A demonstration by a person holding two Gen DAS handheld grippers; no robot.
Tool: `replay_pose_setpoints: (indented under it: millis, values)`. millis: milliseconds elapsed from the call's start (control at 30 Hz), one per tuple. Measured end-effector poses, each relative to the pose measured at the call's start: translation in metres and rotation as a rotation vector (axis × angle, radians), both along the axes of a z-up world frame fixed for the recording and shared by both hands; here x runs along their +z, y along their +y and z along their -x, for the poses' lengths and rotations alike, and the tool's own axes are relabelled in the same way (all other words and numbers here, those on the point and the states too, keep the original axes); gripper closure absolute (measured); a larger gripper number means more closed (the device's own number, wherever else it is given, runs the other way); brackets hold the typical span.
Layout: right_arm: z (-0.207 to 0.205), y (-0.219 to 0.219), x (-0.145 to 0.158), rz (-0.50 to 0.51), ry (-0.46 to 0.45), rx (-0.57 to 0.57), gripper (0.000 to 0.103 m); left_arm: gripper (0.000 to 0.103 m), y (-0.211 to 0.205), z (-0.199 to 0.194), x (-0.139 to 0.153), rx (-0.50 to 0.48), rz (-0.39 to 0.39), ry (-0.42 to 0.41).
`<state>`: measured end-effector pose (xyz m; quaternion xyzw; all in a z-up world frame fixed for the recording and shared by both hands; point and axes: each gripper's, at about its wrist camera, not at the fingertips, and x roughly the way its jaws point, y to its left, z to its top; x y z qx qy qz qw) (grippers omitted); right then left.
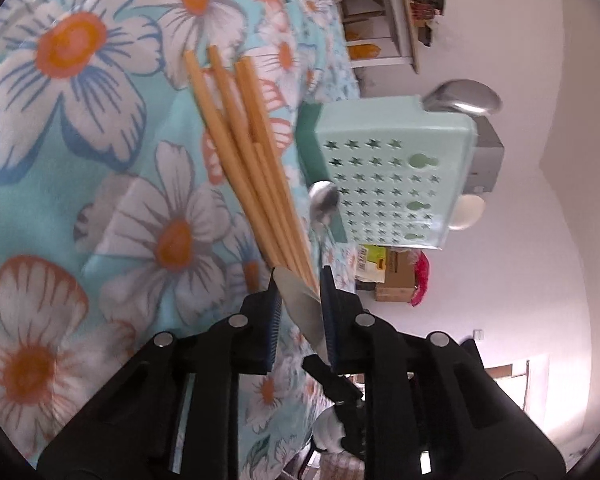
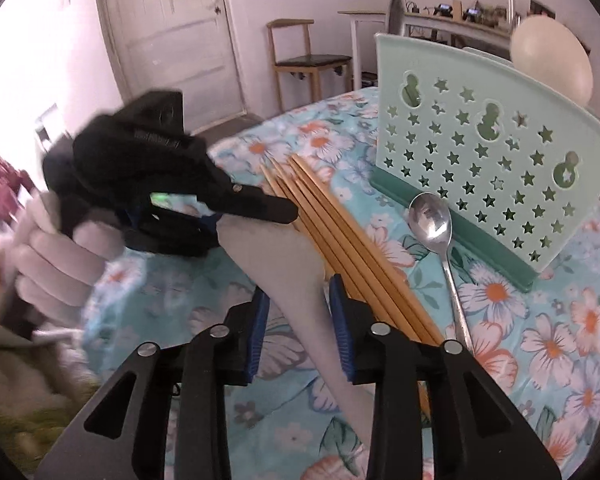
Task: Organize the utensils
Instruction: 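Lower the metal spoon into the basket with right gripper while left holds paddle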
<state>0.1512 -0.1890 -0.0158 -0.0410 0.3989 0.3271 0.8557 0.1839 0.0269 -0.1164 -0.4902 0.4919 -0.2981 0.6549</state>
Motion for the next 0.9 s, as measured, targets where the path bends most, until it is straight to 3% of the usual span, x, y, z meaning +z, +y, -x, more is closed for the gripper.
replay_pose_setpoints:
  millis: [100, 200, 233, 367, 467, 500, 633, 767, 900]
  values:
    - [-0.006, -0.006, 0.005, -0.053, 0.045, 0.041, 0.068, 0.085, 0.002, 0.005, 0.012, -0.009, -0.013, -0.053]
    - [-0.007, -0.002, 0.006, -0.038, 0.062, 0.090, 0.068, 0.086, 0.010, 0.006, 0.019, -0.004, -0.058, -0.082]
    - [-0.007, 0.001, 0.005, -0.024, 0.074, 0.112, 0.068, 0.091, 0.012, 0.006, 0.019, 0.000, -0.078, -0.083]
    - [-0.004, 0.001, 0.011, 0.007, 0.059, 0.144, 0.068, 0.092, 0.024, 0.004, 0.010, 0.024, -0.073, -0.058]
    - [-0.016, -0.019, 0.018, -0.059, 0.052, 0.047, 0.068, 0.091, 0.031, 0.007, 0.005, 0.028, -0.081, -0.058]
    - [-0.029, -0.030, 0.018, -0.064, 0.052, -0.047, 0.068, 0.091, 0.030, 0.008, 0.003, 0.028, -0.089, -0.060]
    - [-0.066, -0.052, 0.004, -0.032, 0.095, -0.258, 0.068, 0.090, 0.032, 0.011, 0.000, 0.028, -0.104, -0.070]
    - [-0.091, -0.048, -0.014, 0.014, 0.136, -0.299, 0.069, 0.089, 0.030, 0.012, 0.001, 0.023, -0.123, -0.091]
    - [-0.099, -0.040, -0.028, 0.030, 0.174, -0.301, 0.081, 0.089, 0.031, 0.014, 0.001, 0.020, -0.126, -0.098]
